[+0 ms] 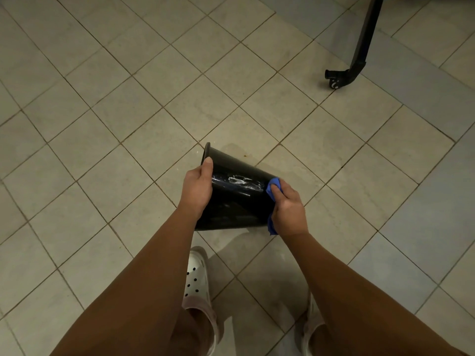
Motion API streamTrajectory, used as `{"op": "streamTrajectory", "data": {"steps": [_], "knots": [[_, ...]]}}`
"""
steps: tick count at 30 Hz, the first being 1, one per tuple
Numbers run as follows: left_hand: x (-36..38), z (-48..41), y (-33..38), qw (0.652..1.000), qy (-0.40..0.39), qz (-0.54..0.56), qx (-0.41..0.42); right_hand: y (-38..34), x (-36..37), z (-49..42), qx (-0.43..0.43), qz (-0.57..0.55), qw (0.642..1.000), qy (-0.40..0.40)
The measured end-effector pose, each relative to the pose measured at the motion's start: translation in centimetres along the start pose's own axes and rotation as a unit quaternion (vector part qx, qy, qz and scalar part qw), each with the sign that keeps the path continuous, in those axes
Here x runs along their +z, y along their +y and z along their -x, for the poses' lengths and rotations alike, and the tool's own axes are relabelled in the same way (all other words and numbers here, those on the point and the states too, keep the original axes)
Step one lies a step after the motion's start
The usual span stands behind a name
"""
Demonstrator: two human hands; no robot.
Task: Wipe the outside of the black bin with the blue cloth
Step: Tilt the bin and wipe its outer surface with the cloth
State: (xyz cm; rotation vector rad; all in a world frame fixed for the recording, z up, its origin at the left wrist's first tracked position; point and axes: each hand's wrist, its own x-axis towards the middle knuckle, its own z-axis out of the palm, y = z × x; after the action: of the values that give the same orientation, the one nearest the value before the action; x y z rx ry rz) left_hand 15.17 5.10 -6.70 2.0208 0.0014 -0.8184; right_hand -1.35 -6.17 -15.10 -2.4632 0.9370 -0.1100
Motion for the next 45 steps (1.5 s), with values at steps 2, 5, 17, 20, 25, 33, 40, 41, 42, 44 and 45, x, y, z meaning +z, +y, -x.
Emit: {"op": "streamTrajectory", "data": {"steps": [2, 5, 17, 20, 25, 33, 40, 41, 42, 44, 45], "knots": [[0.0, 0.0, 0.0, 1.000, 0.001, -0.002, 0.003, -0.3, 0.0, 0.2, -0.011, 0.000, 1.000, 0.017], [0.0, -0.1, 0.0, 1.000, 0.001, -0.001, -0.003, -1.0, 0.0, 0.3, -0.057, -0.020, 0.998, 0.032], [0.2, -0.1, -0.1, 1.000, -0.006, -0.022, 0.004, -1.3, -0.4, 0.8, -0.008, -0.013, 1.000, 0.000], [0.1, -0.1, -0.2, 1.000, 0.000, -0.013, -0.006, -1.6, 0.2, 0.3, -0.051, -0.009, 0.999, 0.004], [0.4, -0.2, 0.0, 1.000, 0.001, -0.014, -0.009, -1.3, -0.6, -0.3, 0.033, -0.027, 0.999, -0.027], [0.4, -0.3, 0.3, 1.000, 0.000, -0.013, -0.018, -3.2, -0.1, 0.3, -0.011, -0.024, 1.000, 0.001], [0.6, -0.2, 0.4, 1.000, -0.002, -0.023, -0.015, -3.1, -1.4, -0.8, 0.056, -0.046, 0.996, -0.058], [0.6, -0.2, 0.4, 1.000, -0.004, -0.025, -0.014, -3.3, -1.4, -0.7, 0.076, -0.061, 0.993, -0.061], [0.6, -0.2, 0.4, 1.000, -0.003, -0.025, -0.013, -3.6, -1.6, -0.5, 0.081, -0.067, 0.993, -0.060], [0.4, -0.3, 0.3, 1.000, -0.005, -0.022, -0.017, -3.8, -1.1, 0.1, 0.010, -0.039, 0.999, -0.022], [0.4, -0.2, 0.4, 1.000, -0.006, -0.019, -0.021, -3.7, -0.7, 0.3, -0.023, -0.030, 0.999, -0.010]]}}
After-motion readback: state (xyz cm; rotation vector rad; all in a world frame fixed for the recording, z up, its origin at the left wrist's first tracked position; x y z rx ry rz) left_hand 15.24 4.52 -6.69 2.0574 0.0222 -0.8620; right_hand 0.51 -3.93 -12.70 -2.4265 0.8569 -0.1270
